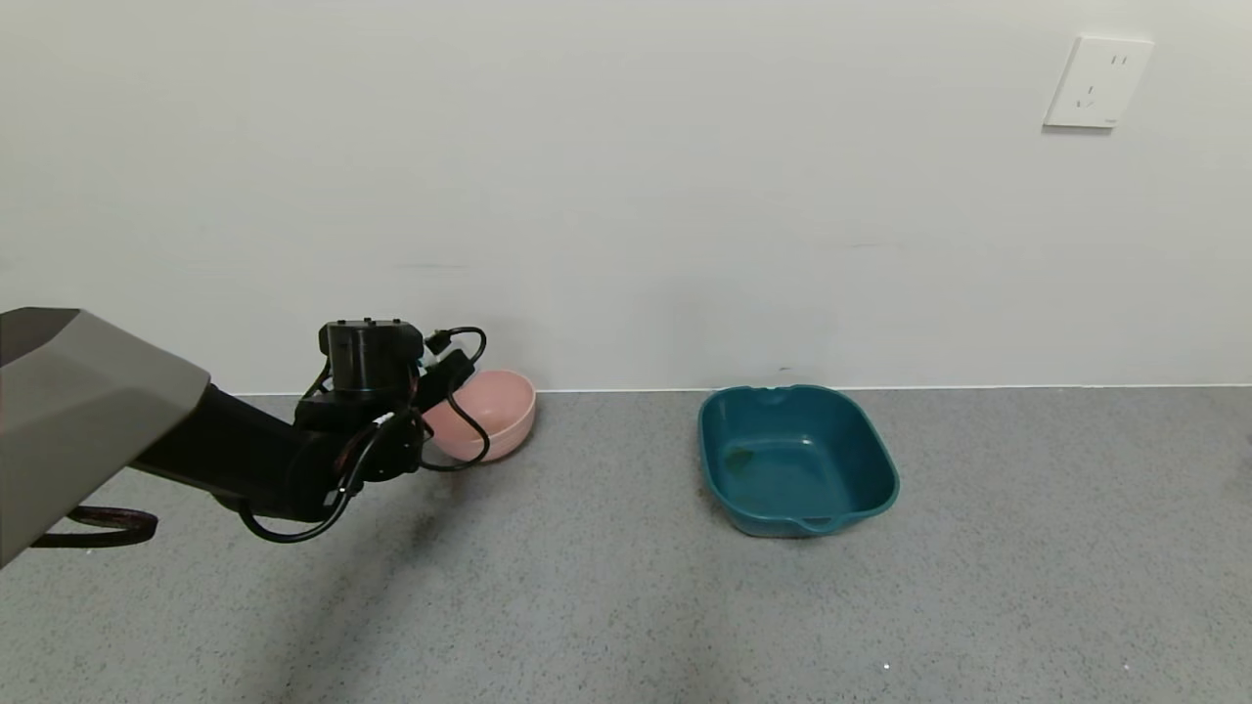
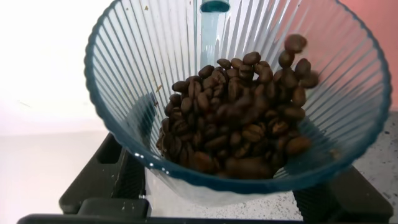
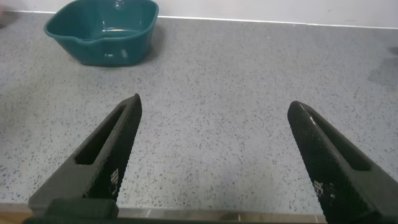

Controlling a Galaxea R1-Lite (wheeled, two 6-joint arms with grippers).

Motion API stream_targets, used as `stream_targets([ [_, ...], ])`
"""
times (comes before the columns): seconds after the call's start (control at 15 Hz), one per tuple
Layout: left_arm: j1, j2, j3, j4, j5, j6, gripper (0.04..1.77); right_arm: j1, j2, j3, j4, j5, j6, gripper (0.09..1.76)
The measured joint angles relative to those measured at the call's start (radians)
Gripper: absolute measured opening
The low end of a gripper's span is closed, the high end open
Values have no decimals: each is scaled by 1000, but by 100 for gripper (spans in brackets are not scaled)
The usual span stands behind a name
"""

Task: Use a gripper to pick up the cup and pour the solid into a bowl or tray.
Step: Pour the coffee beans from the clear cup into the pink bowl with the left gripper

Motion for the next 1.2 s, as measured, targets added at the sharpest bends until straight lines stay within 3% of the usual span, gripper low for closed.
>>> stream_targets([
  [0.53, -1, 10, -13, -13, 0, 130, 131, 0, 0, 0, 0, 0, 0, 171],
  [0.87, -2, 43, -22, -182, -2, 327, 131, 0, 0, 0, 0, 0, 0, 171],
  [1.2, -3, 71, -6, -230, -3, 365, 131, 0, 0, 0, 0, 0, 0, 171],
])
